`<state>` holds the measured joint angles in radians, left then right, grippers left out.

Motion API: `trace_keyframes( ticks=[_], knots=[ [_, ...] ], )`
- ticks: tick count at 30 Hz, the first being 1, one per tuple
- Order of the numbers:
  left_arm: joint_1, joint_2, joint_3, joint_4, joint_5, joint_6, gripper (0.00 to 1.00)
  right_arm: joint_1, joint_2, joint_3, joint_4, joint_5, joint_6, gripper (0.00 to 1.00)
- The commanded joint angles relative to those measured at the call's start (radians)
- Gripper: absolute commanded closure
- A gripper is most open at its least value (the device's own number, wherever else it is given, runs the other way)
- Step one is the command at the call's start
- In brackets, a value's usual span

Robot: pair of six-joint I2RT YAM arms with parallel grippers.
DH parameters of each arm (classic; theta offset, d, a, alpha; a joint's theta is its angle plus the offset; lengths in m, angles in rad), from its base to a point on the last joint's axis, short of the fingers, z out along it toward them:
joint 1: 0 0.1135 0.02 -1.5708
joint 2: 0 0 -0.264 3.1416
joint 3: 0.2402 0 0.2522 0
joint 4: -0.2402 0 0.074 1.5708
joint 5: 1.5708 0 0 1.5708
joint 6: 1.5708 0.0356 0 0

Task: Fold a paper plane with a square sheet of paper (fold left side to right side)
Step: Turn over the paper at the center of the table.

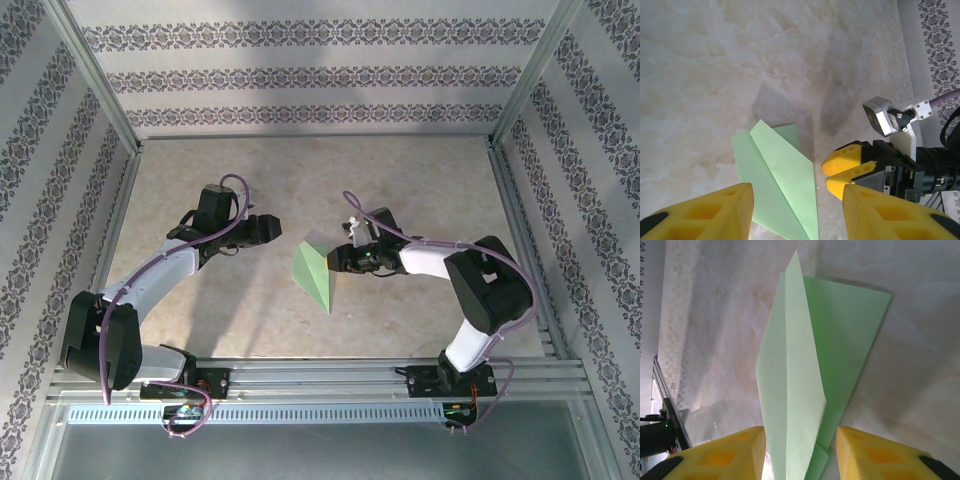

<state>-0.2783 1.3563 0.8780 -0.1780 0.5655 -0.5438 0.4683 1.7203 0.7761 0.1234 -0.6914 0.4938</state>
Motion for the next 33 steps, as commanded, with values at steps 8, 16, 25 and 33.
trace_keyframes(
  ticks=[8,16,25,33],
  knots=[
    [0.017,-0.032,-0.001,-0.072,-0.04,0.048,0.49,0.034,0.079,0.042,0.084,-0.037,0.01,0.72],
    [0.016,-0.063,0.011,-0.069,-0.033,0.049,0.48,0.015,-0.021,0.016,0.079,-0.051,0.014,0.99],
    [0.03,-0.209,0.01,0.073,0.078,0.03,0.37,-0.047,-0.253,0.028,0.115,-0.15,0.015,1.0],
    [0.031,-0.29,0.028,0.289,0.294,-0.06,0.32,-0.104,-0.486,0.075,0.224,-0.255,0.081,1.0]
  ],
)
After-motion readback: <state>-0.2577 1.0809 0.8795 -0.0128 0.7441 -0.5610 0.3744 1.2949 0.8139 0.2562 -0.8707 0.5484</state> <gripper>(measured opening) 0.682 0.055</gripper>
